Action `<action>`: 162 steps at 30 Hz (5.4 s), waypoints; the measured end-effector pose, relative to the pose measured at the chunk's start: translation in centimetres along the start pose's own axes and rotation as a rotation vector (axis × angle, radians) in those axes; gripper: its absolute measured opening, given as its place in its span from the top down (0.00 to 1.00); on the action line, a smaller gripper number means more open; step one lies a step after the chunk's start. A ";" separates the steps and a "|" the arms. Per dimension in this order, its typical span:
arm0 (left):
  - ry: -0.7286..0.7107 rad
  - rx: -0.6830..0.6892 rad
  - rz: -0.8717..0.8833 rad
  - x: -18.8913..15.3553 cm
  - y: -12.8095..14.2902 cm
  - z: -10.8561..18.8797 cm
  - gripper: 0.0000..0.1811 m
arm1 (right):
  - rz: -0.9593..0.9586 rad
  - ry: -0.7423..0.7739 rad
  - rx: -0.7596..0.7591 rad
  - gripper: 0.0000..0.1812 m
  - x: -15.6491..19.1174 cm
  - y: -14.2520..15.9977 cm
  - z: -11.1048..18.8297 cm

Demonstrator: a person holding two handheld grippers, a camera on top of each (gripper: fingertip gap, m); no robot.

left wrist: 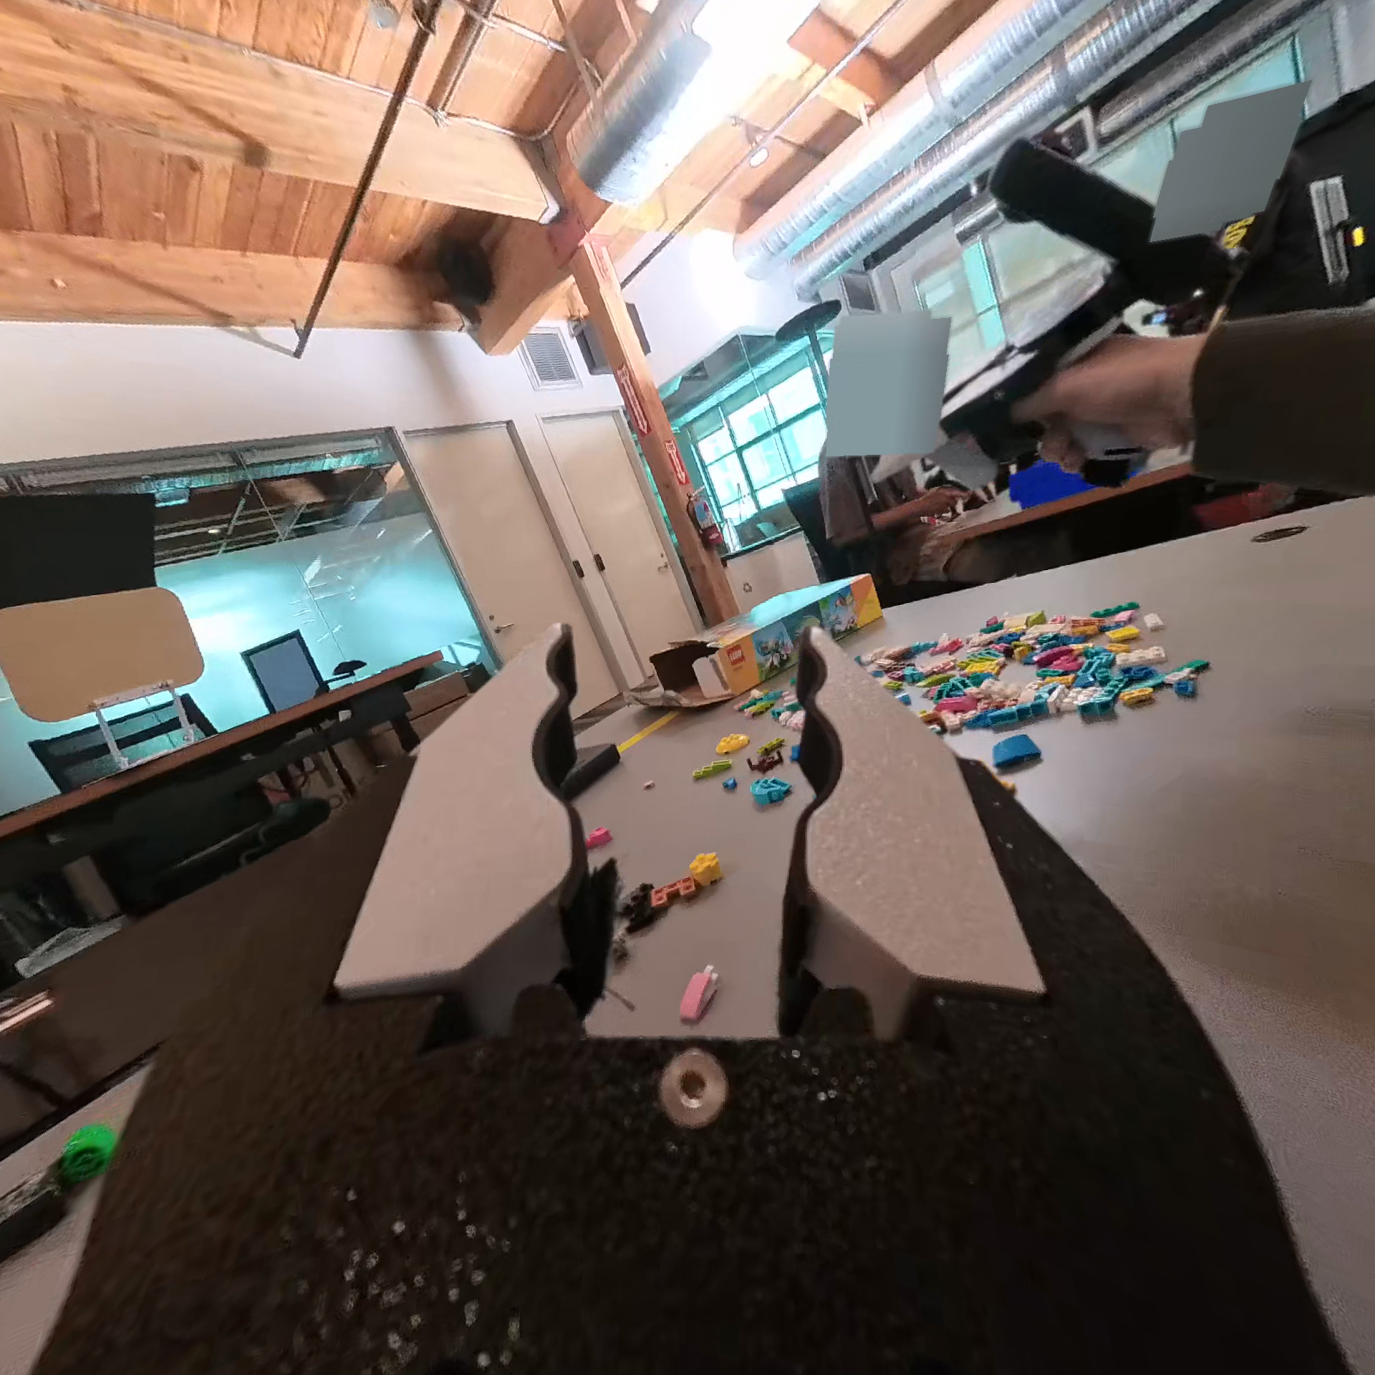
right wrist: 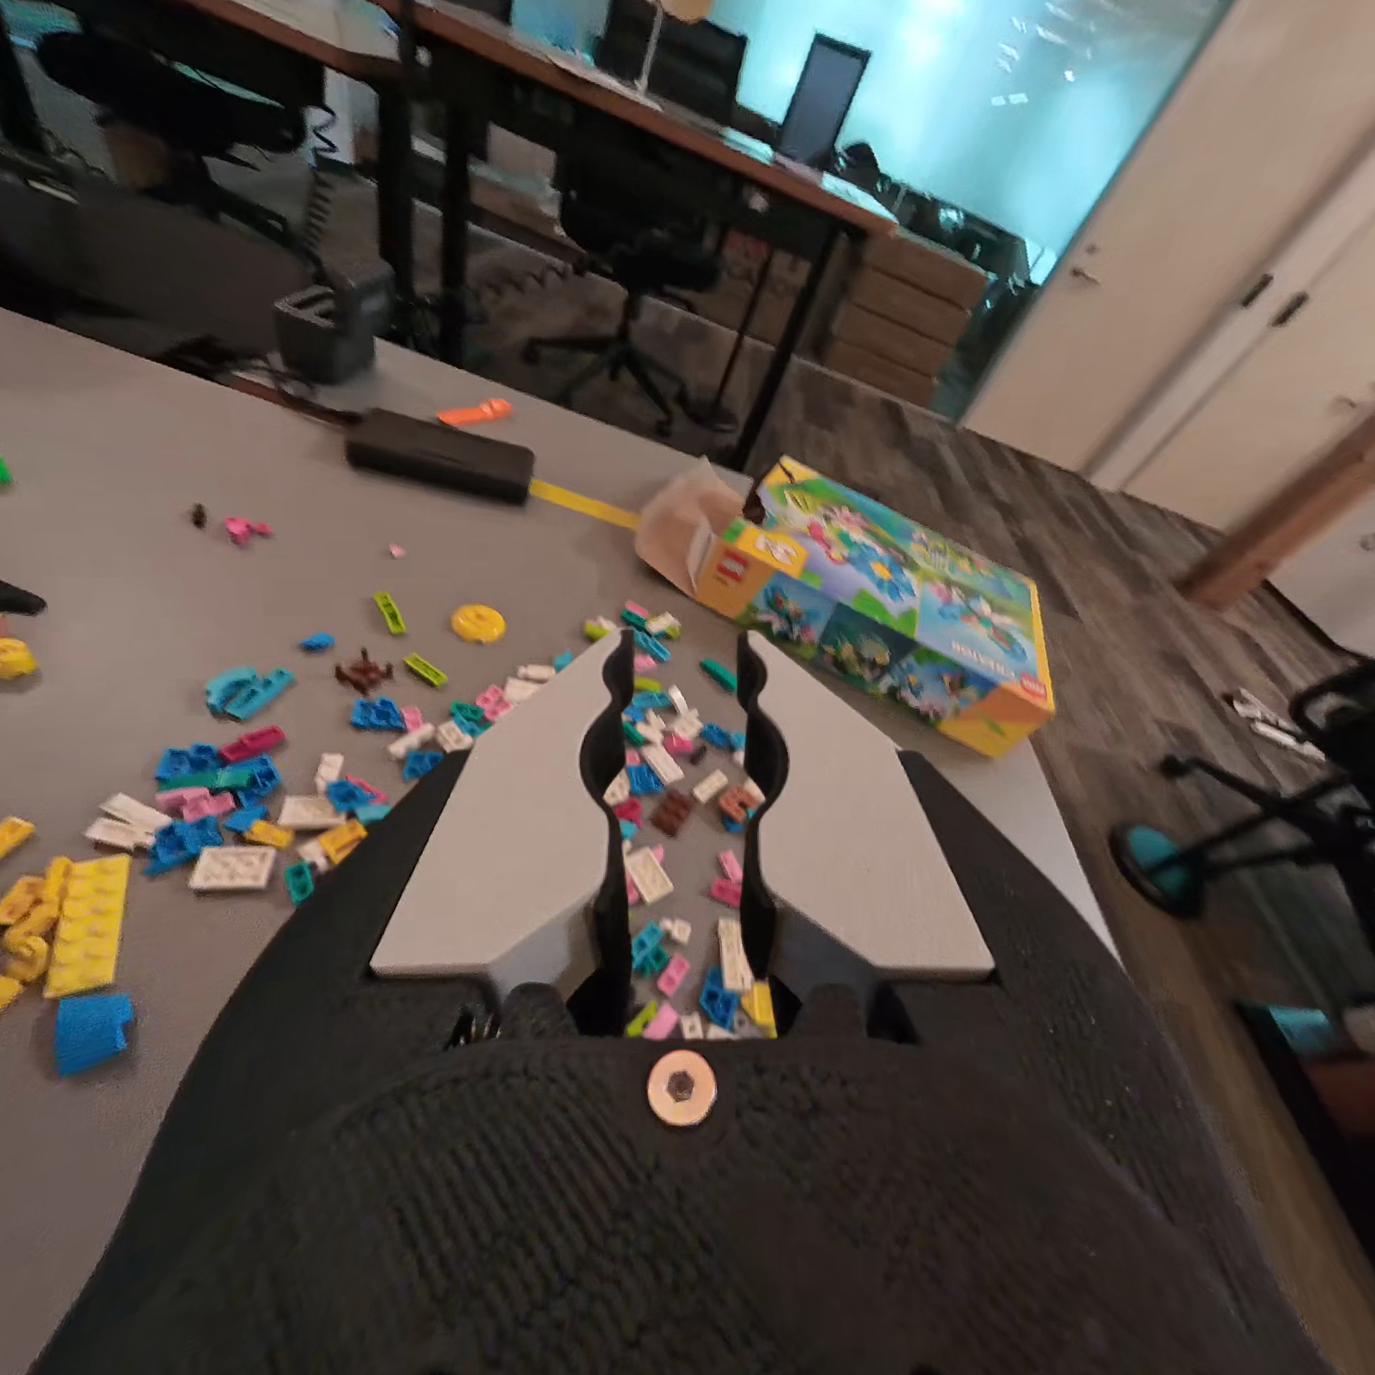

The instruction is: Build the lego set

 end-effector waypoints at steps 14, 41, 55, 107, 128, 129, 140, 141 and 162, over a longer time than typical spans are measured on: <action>-0.091 0.025 0.060 2.4 2.2 -5.7 0.69 | 0.092 -0.481 0.210 0.92 5.5 -3.2 -12.0; 0.037 0.007 0.133 1.9 2.4 -5.7 0.68 | 0.681 -0.848 0.860 0.93 9.7 0.5 -16.4; 0.048 0.006 0.125 1.8 2.3 -5.6 0.69 | 0.662 -0.785 0.877 0.93 11.0 2.0 -16.3; 0.059 0.041 -0.674 -1.6 1.1 -3.9 1.00 | 0.316 -1.392 0.178 0.92 22.8 -4.5 0.5; -0.016 0.215 -0.304 2.3 4.0 -5.3 1.00 | 0.459 -1.064 0.276 0.96 24.1 1.6 -4.6; -0.041 0.210 -0.280 3.0 3.9 -5.1 1.00 | 0.482 -1.051 0.275 0.96 24.9 2.2 -4.6; -0.085 0.218 -0.171 4.3 4.3 -4.8 0.97 | 0.575 -0.990 0.242 0.88 27.0 3.7 -4.1; -0.084 0.217 -0.167 4.4 4.3 -4.8 0.96 | 0.564 -1.003 0.226 0.87 26.6 3.5 -3.8; -0.028 0.222 -0.112 4.2 4.6 -5.1 0.94 | 0.377 -0.623 0.538 0.96 10.3 4.7 -9.7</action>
Point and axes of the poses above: each gripper's, where its closed fingertips meet, z back along the fingers, y out of its underside, x = y × z across the jaws, the point moved 7 cm from there along z, back along the fingers, and after that the axes turned 13 degrees about x, right-handed, at the moved point
